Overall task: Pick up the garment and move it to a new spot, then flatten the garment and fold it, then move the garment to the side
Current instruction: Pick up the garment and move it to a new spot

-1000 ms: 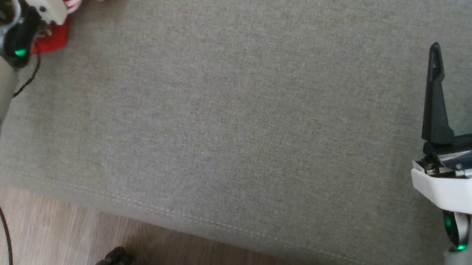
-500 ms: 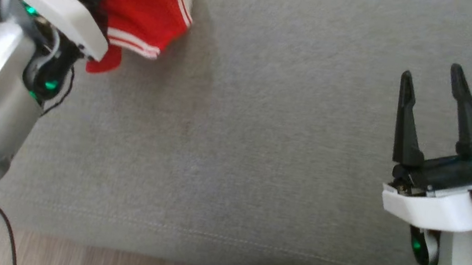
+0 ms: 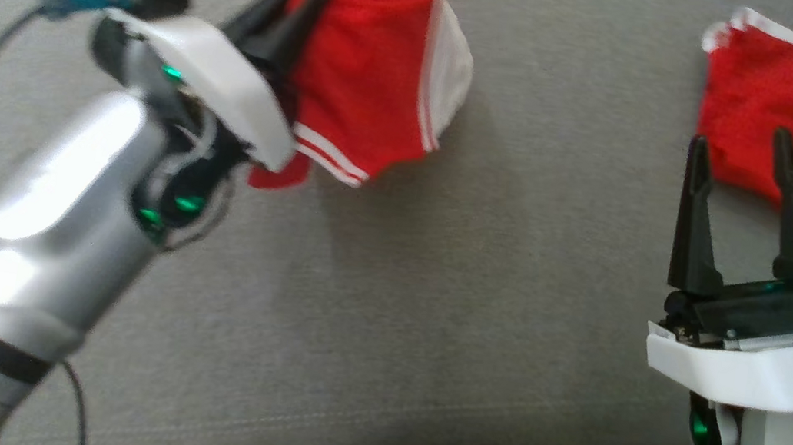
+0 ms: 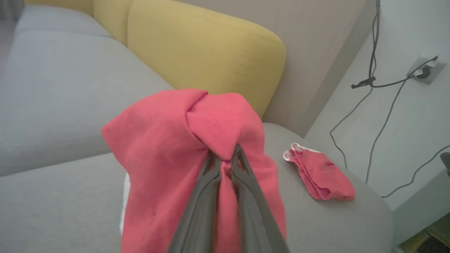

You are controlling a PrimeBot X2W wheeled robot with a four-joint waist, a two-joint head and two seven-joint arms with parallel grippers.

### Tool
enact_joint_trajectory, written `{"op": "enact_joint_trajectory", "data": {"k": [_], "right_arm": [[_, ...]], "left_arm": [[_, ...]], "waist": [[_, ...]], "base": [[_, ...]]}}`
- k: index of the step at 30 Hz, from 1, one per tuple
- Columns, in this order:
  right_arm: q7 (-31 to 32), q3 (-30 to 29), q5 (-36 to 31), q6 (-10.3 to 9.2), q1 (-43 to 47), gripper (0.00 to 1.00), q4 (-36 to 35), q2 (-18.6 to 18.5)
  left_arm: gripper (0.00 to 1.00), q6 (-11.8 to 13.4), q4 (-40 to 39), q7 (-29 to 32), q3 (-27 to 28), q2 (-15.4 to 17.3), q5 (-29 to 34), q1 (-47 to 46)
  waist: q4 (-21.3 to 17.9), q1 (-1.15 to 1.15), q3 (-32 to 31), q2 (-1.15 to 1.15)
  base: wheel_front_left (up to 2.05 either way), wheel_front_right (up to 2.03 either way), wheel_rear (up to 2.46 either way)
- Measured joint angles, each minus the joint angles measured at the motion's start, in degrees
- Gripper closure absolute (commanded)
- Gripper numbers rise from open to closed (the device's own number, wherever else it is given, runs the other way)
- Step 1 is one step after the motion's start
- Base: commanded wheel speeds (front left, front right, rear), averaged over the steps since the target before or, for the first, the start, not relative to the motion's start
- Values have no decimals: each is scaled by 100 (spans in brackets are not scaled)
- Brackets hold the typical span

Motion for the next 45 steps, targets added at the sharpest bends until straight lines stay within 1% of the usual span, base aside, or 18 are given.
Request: {"op": "enact_joint_trajectory", "data": {"k": [3,6,9,11,14,15,17,19,22,24,28,33,34,36,39,42,45], "right_arm": [[0,-11,78,0,-2,0,-80,13],[0,-9,183,0,-22,0,-140,16],[0,37,233,0,-93,0,-187,31],[0,76,267,0,-182,0,-193,32],[0,161,275,0,-311,0,-194,32],[0,172,275,0,-349,0,-191,41],[0,158,272,0,-359,0,-177,41],[0,164,269,0,-359,0,-130,41],[0,175,261,0,-355,0,-42,41],[0,183,260,0,-343,0,38,41],[0,334,257,0,-212,0,242,41],[0,441,294,0,-40,0,426,41],[0,461,323,0,-9,0,479,41],[0,526,357,0,47,0,579,41],[1,565,378,0,158,0,702,41],[1,524,376,0,339,0,798,41],[1,456,377,0,612,0,839,42]], "left_arm": [[100,220,-27,71,-145,-312,-27,13],[100,310,91,83,-352,-658,4,16],[100,378,558,46,-637,-849,290,16],[100,491,1002,-64,-748,-943,495,11],[100,492,1631,-330,-873,-1054,723,4],[0,407,1912,-546,-911,-1190,755,-18],[0,357,2079,-798,-958,-1366,849,-45],[0,348,2163,-967,-980,-1470,991,-73],[0,348,2159,-1060,-949,-1480,1124,-74],[0,380,2011,-1085,-816,-1471,1280,-49],[0,587,965,-1093,-32,-1423,1666,389],[0,929,-316,-1092,1040,-1232,2385,1803],[0,967,-552,-1092,1247,-1216,2536,2107],[0,1013,-1035,-1093,1625,-1213,2881,2682],[0,1011,-1594,-1122,2194,-1337,3266,3463],[0,1005,-1923,-1133,2718,-1512,3613,4200],[0,953,-2193,-1133,3030,-1568,4105,4888]], "waist": [[-265,0,71,0],[-428,0,287,0],[-553,0,559,0],[-628,0,748,0],[-720,0,1001,0],[-752,0,1118,0],[-721,0,1149,-1],[-661,0,1106,0],[-577,0,1005,0],[-469,0,869,0],[-242,0,549,0],[64,0,126,0],[127,0,45,0],[265,0,-108,0],[473,0,-337,0],[662,0,-598,0],[822,0,-871,0]], "base": [[0,0,0],[0,0,0],[0,0,0],[0,0,0],[0,0,0],[0,0,0],[0,0,0],[0,0,0],[0,0,0],[0,0,0],[0,0,0],[0,0,0],[0,0,0],[0,0,0],[0,0,0],[0,0,0],[0,0,0]]}}
